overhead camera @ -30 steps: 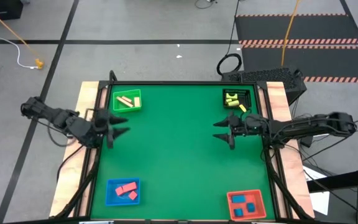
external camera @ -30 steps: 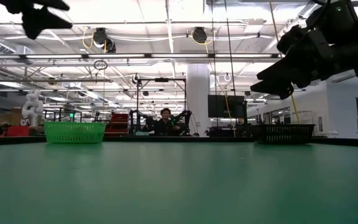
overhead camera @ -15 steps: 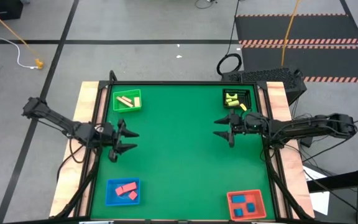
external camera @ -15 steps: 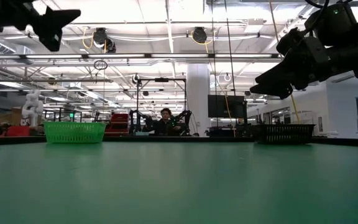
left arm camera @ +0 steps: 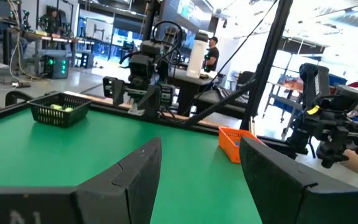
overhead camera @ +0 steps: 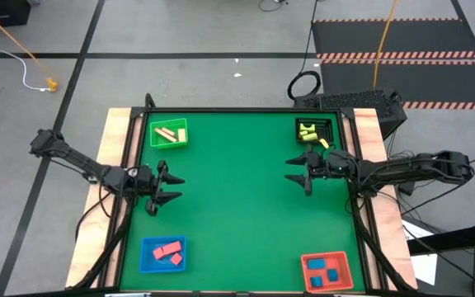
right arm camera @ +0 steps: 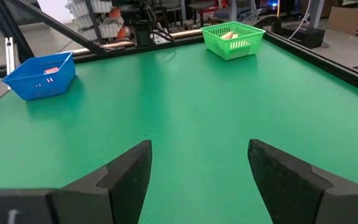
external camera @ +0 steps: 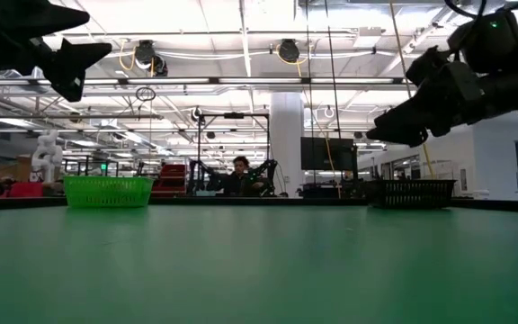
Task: Sort & place blocks by color
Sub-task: Return to Home Position
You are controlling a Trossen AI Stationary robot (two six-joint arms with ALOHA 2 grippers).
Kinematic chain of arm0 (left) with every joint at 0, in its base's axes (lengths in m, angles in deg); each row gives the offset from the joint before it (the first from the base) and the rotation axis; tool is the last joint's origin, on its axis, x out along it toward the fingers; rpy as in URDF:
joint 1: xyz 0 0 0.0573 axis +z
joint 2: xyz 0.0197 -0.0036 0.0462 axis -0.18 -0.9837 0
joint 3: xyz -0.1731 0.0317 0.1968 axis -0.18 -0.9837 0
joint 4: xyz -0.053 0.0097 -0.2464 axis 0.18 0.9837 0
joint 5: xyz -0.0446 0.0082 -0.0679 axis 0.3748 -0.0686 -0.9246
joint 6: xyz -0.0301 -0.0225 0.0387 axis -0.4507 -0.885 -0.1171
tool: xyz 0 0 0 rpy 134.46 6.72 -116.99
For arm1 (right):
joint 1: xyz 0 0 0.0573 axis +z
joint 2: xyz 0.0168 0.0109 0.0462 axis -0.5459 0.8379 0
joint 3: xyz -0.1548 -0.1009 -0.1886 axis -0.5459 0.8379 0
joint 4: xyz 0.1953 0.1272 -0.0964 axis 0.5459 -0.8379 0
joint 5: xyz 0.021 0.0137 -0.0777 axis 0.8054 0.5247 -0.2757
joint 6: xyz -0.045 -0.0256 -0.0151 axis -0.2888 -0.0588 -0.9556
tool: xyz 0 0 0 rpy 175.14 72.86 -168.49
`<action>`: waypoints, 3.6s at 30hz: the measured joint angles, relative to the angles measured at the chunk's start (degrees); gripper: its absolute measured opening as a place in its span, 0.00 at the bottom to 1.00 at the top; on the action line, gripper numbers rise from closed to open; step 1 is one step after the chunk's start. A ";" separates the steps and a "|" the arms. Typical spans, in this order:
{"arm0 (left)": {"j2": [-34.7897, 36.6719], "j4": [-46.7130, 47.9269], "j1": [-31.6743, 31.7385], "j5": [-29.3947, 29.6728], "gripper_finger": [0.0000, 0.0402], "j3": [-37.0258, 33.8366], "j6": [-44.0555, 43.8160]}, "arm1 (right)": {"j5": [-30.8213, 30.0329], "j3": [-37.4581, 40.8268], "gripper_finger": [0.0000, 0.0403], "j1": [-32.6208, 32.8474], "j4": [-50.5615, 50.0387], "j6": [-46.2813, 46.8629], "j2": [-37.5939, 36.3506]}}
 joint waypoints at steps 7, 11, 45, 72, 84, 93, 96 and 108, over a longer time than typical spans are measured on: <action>0.00 0.20 0.00 0.03 0.54 -0.05 0.47 | -0.07 6.43 0.64 0.00 11.84 2.98 -0.07; 0.01 0.83 0.00 0.36 0.54 -0.05 0.50 | -0.06 6.53 0.64 0.04 9.62 3.23 0.20; 0.01 4.03 0.00 0.46 0.54 -0.02 -0.11 | -0.05 6.75 0.64 0.13 8.53 4.52 0.04; 0.00 4.03 0.00 0.48 0.54 0.02 -0.11 | -0.05 6.79 0.64 0.13 8.53 4.50 0.04; 0.01 4.03 0.00 0.48 0.54 0.02 -0.11 | -0.05 6.79 0.64 0.13 8.52 4.50 0.04; 0.01 4.03 0.00 0.46 0.54 0.02 -0.11 | -0.05 6.79 0.64 0.13 8.53 4.50 0.04; 0.01 4.03 0.02 0.48 0.54 0.02 -0.11 | -0.05 6.79 0.64 0.13 8.52 4.50 0.04; 0.00 4.03 0.02 0.47 0.54 0.02 -0.11 | -0.05 6.79 0.64 0.13 8.52 4.50 0.04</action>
